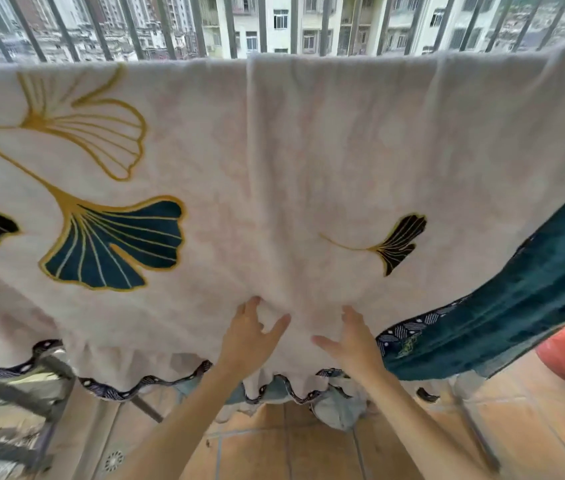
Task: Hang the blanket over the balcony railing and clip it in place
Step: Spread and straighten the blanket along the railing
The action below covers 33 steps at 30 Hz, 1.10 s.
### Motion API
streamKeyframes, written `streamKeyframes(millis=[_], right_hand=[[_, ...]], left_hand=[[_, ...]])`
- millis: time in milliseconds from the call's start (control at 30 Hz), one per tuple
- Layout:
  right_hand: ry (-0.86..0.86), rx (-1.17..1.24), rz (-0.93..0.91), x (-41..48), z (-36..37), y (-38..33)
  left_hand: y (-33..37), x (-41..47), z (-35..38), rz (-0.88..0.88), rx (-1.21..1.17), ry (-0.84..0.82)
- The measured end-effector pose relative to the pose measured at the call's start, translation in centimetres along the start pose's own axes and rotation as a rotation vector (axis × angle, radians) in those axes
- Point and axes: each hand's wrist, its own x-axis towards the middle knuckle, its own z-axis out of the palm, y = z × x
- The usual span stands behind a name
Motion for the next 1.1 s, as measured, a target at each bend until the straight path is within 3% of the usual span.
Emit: streamKeyframes(millis=[167,300,400,567,767,867,967,1100], right_hand=[[0.136,-0.340,-0.237,2.7,-0.3,-6.4],[0.137,-0.393,-0.243,4.5,-0.1,-8.0],[0.132,-0.395,-0.193,5.2,0.4,-6.7],[0.186,-0.449,-0.158,6.3,-0.4,-7.7],[0.230,-0.498,-0.222,7.6,-1.9,-10.6],[0.134,-0.506,-0.291,7.8,-1.5,-9.7],[-0.040,-0.515,-0.336,7.7,1.2,-7.7],[-0.179,-0.569,-0.337,5.6,7.0,-5.9]], left_hand=[[5.9,3.6,1.4,0.136,-0.034,0.137],[7.3,6.1,0.7,0.244,0.052,0.233],[7.0,5.9,-0.5,0.179,0.121,0.275],[8.3,6.8,-2.4,0.092,0.325,0.211],[9.3,8.9,-3.3,0.371,0.498,0.202],[6.5,7.6,-2.3,0.460,0.542,0.125],[4.0,6.1,-1.8,0.434,0.565,0.100],[0.2,5.6,0.0,0.393,0.740,-0.053]])
